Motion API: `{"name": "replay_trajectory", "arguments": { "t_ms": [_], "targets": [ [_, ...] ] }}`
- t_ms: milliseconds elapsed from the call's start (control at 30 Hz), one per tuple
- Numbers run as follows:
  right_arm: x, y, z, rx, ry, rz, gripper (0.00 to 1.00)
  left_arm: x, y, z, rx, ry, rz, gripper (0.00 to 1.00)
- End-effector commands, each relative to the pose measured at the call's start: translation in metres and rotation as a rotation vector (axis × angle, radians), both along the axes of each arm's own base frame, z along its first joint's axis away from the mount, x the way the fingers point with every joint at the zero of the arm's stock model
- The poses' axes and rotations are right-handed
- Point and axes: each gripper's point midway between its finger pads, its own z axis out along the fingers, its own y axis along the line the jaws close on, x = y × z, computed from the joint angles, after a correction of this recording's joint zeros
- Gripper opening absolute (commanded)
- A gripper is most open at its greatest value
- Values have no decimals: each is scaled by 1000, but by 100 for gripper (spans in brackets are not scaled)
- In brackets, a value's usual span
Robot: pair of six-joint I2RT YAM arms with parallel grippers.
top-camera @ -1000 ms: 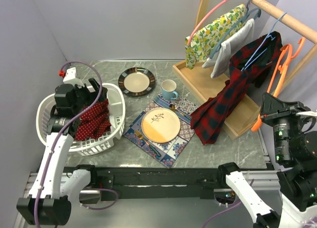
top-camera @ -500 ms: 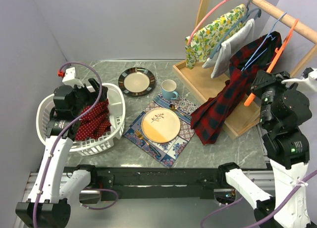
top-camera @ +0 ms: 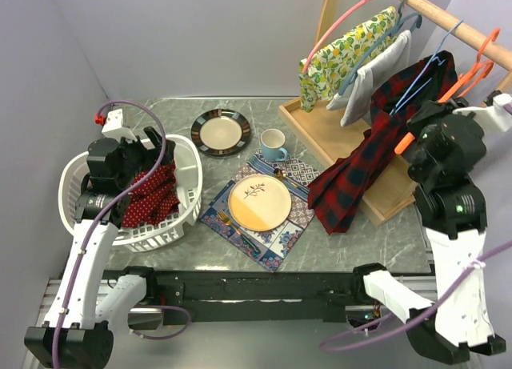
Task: Remove the skirt from the hanger
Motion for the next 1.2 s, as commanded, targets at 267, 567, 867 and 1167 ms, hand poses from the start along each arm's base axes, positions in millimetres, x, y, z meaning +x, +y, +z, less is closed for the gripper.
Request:
{"name": "replay_trajectory", "arguments": {
  "t_ms": [267, 567, 867, 1167],
  "targets": [
    [18, -23, 9, 55, -57, -57, 0, 4, 1, 9, 23, -43, 1, 99],
    [-3, -23, 0, 54, -16, -47, 27, 3, 1, 10, 24, -49, 1, 99],
    [-43, -7, -10, -11, 61, 66, 65, -2, -8, 18, 17, -86, -54, 99],
    [-74, 31, 22, -84, 23, 303, 68, -11, -27, 28, -6, -132, -165, 99]
  ]
}}
